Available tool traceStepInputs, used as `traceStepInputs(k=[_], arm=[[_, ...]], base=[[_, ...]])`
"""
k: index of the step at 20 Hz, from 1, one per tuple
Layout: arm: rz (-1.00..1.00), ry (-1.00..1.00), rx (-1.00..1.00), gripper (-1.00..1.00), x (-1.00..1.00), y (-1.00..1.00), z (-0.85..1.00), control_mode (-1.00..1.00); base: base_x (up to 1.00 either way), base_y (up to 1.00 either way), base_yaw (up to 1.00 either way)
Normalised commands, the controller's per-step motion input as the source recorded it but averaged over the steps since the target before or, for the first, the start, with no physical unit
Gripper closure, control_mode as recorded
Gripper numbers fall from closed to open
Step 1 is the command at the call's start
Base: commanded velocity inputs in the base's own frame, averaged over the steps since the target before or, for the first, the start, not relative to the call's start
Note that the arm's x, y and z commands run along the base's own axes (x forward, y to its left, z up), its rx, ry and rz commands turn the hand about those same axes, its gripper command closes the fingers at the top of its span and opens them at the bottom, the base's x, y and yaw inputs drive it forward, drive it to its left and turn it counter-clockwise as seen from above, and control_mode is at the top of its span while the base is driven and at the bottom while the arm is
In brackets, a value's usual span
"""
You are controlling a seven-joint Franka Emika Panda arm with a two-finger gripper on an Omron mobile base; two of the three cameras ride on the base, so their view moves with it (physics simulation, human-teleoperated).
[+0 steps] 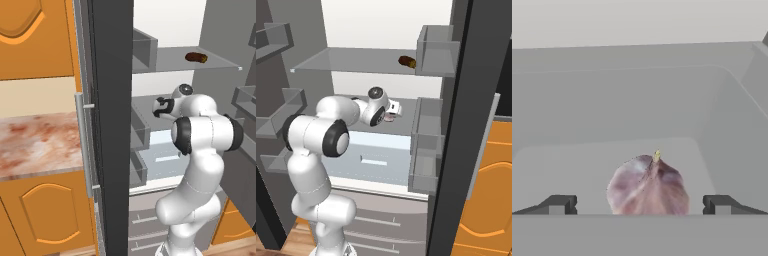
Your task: Retrieve the bottle and the shaker from the cabinet and place them next to the mixing bowl on the counter. Then add garlic from the fridge to the mixing bowl.
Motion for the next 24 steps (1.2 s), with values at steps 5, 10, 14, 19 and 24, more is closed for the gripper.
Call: traceStepInputs(k=[5, 10, 14, 19, 24], arm=[[0.00, 0.00, 0.00, -1.00, 0.13, 0.00, -0.10, -1.00], [0.00, 0.00, 0.00, -1.00, 0.08, 0.00, -0.17, -1.00], [0.00, 0.00, 0.00, -1.00, 0.08, 0.00, -0.11, -1.00], [0.00, 0.00, 0.00, -1.00, 0.01, 0.00, -0.12, -1.00], [0.00, 0.00, 0.00, -1.00, 0.00, 0.00, -0.13, -1.00]], base=[[0.00, 0.00, 0.00], [0.00, 0.00, 0.00], [0.00, 0.00, 0.00], [0.00, 0.00, 0.00], [0.00, 0.00, 0.00]])
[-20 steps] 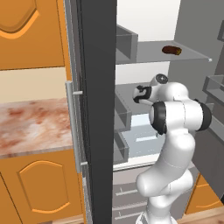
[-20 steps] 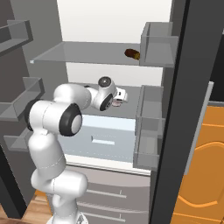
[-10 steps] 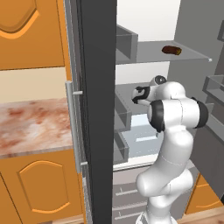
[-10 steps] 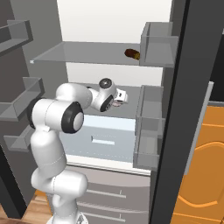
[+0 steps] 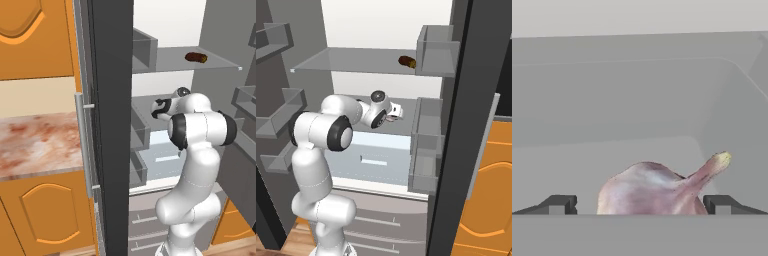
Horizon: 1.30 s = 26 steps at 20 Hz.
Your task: Retrieve the bottle and the shaker from the cabinet and place them next to the mixing bowl on the counter. Then add garlic from the fridge to the mixing bowl.
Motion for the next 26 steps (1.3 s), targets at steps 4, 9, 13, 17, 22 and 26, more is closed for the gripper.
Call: traceStepInputs(k=[4, 9, 13, 17, 22, 26], arm=[[0.00, 0.00, 0.00, -1.00, 0.00, 0.00, -0.10, -1.00], [0.00, 0.00, 0.00, -1.00, 0.00, 0.00, -0.13, -1.00], [0.00, 0.00, 0.00, -1.00, 0.00, 0.00, -0.16, -1.00], [0.00, 0.00, 0.00, -1.00, 0.00, 0.00, -0.15, -1.00], [0.00, 0.00, 0.00, 1.00, 0.00, 0.00, -0.12, -1.00], [0.00, 0.00, 0.00, 1.00, 0.00, 0.00, 0.00, -1.00]], base=[[0.00, 0.00, 0.00], [0.00, 0.00, 0.00], [0.00, 0.00, 0.00], [0.00, 0.00, 0.00], [0.00, 0.00, 0.00], [0.00, 0.00, 0.00]])
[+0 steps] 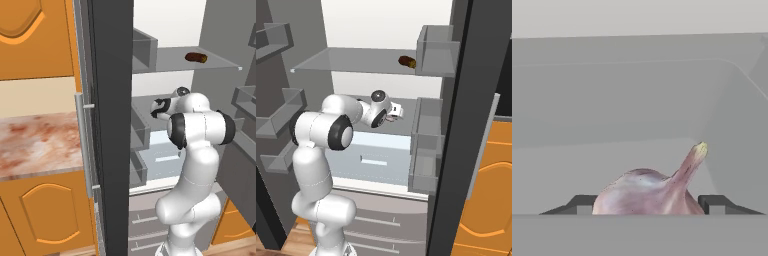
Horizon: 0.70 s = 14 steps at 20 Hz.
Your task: Retrieve the bottle and the shaker from the cabinet and place them next to the mixing bowl on the counter. Then add garlic from the fridge to the mixing bowl.
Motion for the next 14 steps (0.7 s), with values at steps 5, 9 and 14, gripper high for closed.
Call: traceStepInputs(k=[5, 9, 14], arm=[[0.00, 0.00, 0.00, 1.00, 0.00, 0.00, 0.00, -1.00], [0.00, 0.00, 0.00, 1.00, 0.00, 0.00, 0.00, -1.00], [0.00, -0.04, 0.00, 1.00, -0.27, 0.00, 0.02, -1.00]], base=[[0.00, 0.00, 0.00], [0.00, 0.00, 0.00], [0.00, 0.00, 0.00]])
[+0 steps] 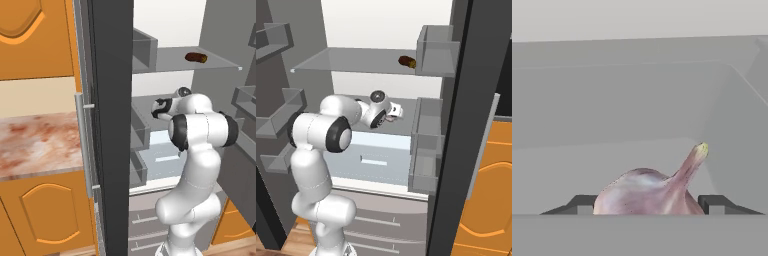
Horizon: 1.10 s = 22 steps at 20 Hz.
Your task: Retrieve the bottle and the shaker from the cabinet and place them next to the mixing bowl on the counter. Then add garlic from the fridge to the mixing bowl.
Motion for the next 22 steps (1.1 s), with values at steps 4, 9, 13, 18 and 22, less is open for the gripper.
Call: traceStepInputs(k=[4, 9, 13, 18, 22], arm=[[0.00, -0.01, 0.00, 1.00, -0.72, 0.00, 0.31, -1.00], [-0.01, 0.00, 0.00, 1.00, -0.86, 0.02, 0.51, -1.00], [-0.03, 0.01, 0.00, 1.00, -0.99, 0.12, 0.39, -1.00], [-0.02, 0.02, 0.00, 1.00, -1.00, 0.20, 0.52, -1.00], [0.00, 0.04, 0.00, 1.00, -1.00, 0.19, 0.54, -1.00]], base=[[0.00, 0.00, 0.00], [0.00, 0.00, 0.00], [0.00, 0.00, 0.00], [0.00, 0.00, 0.00], [0.00, 0.00, 0.00]])
